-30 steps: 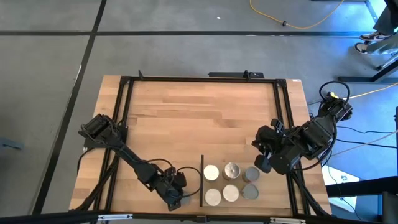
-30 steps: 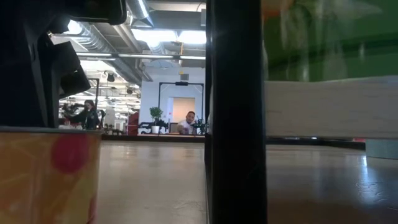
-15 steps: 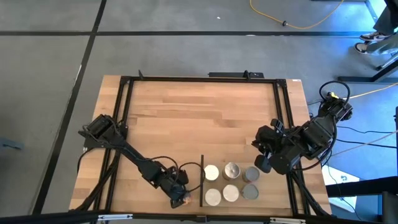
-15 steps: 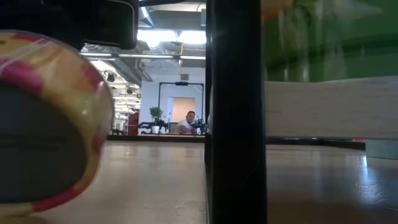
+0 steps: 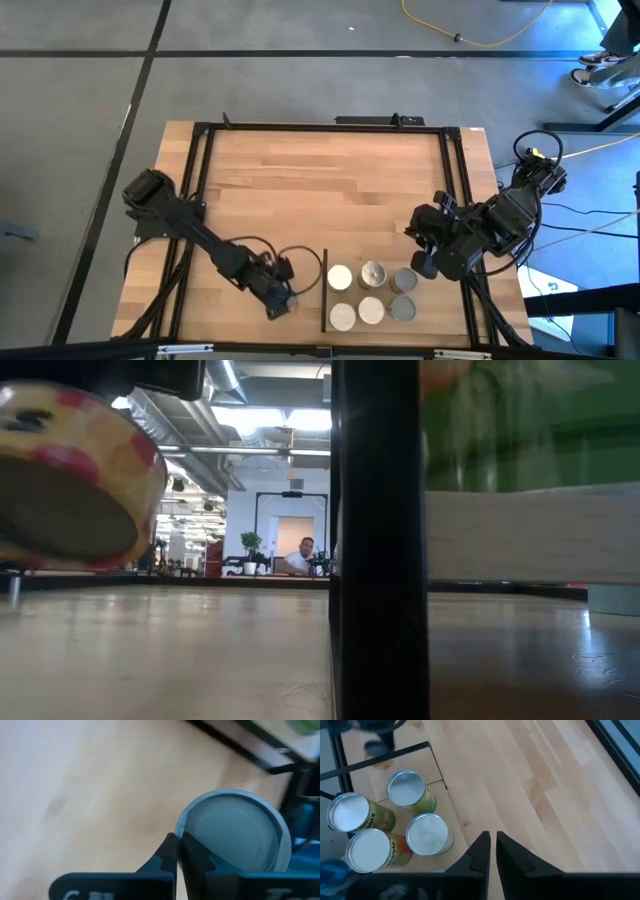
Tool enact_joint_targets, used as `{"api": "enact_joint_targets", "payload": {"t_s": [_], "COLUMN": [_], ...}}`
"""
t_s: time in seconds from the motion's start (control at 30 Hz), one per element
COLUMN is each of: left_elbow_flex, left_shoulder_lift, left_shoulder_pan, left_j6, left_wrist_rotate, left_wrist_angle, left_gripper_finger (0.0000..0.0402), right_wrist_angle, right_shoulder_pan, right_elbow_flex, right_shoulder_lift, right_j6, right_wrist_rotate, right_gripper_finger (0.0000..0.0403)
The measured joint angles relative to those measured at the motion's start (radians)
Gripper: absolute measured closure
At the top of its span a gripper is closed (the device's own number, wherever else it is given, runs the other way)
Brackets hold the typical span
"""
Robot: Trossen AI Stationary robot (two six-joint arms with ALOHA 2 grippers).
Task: Pick and place cans onto a shelf
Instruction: Put the canned orange on the shelf
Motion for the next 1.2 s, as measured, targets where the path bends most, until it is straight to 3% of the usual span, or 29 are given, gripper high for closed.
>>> {"api": "enact_joint_targets", "payload": {"t_s": [0.27,0.47,0.57,0.87,1.2], "left_elbow_flex": [0.000,0.001,0.013,0.211,0.518], "left_shoulder_lift": [-0.244,-0.358,-0.363,-0.258,0.065], "left_shoulder_pan": [0.110,0.300,0.423,0.773,0.878], "left_j6": [-0.003,0.068,0.179,0.692,1.024], "left_wrist_rotate": [-0.117,-0.232,-0.225,-0.080,0.099], "left_wrist_angle": [-0.281,-0.356,-0.360,-0.232,-0.320], "left_gripper_finger": [0.0401,0.0401,0.0401,0.0401,0.0401], "right_wrist_angle": [-0.001,0.000,0.000,0.014,0.021], "right_shoulder_pan": [0.000,0.000,-0.002,-0.073,-0.200], "right_elbow_flex": [0.002,0.002,0.002,0.003,0.003], "right_shoulder_lift": [0.000,0.000,0.000,0.000,0.000], "right_j6": [-0.018,-0.067,-0.073,-0.006,0.012], "right_wrist_rotate": [0.000,0.021,0.078,0.157,0.160], "right_gripper_finger": [0.0369,0.0370,0.0370,0.0370,0.0370]}}
